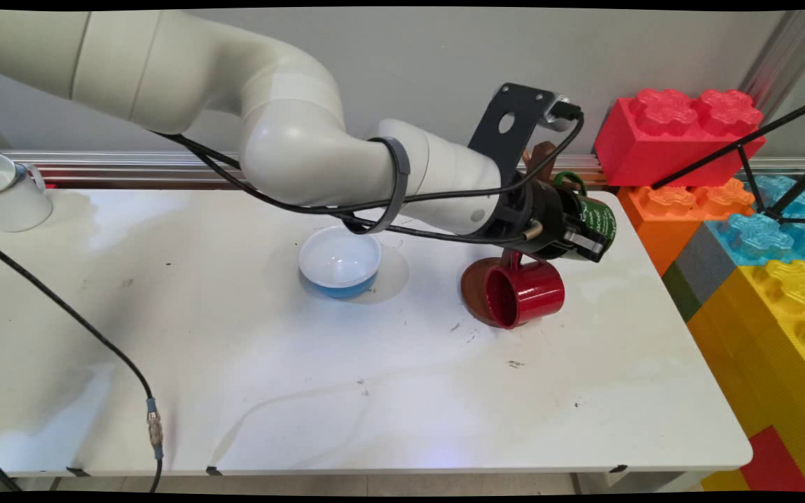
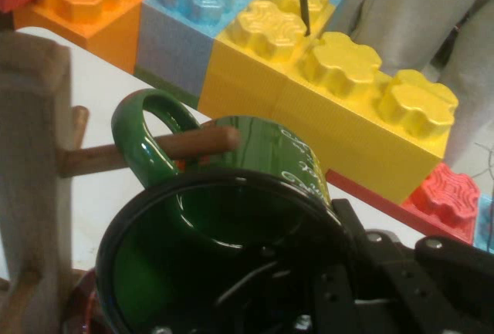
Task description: Place the picked object on the table
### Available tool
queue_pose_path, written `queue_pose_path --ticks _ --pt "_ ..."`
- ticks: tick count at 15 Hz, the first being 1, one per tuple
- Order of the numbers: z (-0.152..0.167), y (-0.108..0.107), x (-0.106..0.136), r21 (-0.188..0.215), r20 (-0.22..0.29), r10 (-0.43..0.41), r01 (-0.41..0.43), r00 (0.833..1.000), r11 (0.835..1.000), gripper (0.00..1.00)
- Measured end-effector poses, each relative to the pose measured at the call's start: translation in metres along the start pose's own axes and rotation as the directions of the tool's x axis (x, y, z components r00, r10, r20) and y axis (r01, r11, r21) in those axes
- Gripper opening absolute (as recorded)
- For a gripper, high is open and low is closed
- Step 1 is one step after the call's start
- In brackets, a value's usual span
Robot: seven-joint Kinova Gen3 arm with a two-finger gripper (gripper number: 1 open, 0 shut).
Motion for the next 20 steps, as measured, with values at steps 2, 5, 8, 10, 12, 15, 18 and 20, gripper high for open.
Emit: queue_pose_path --ticks 2,5,8,10,12,15,18,20 --pt "-0.002 0.004 -0.001 -0.015 0.002 0.005 -0.005 1.0 1.0 0.0" --pt "-0.005 0.008 -0.002 -0.032 0.004 0.011 -0.011 1.0 0.999 0.0" --pt "-0.008 0.013 -0.001 -0.051 0.003 0.021 -0.02 1.0 0.998 0.0" --pt "-0.008 0.017 0.0 -0.063 -0.001 0.028 -0.028 1.0 0.998 0.0" --pt "-0.009 0.019 0.003 -0.072 -0.005 0.035 -0.036 0.999 0.997 0.0" --pt "-0.009 0.024 0.006 -0.086 -0.01 0.047 -0.047 0.999 0.995 0.0" --pt "-0.012 0.029 0.007 -0.103 -0.007 0.063 -0.064 0.998 0.993 0.0" --pt "-0.013 0.031 0.007 -0.111 -0.001 0.074 -0.073 0.997 0.991 0.0"
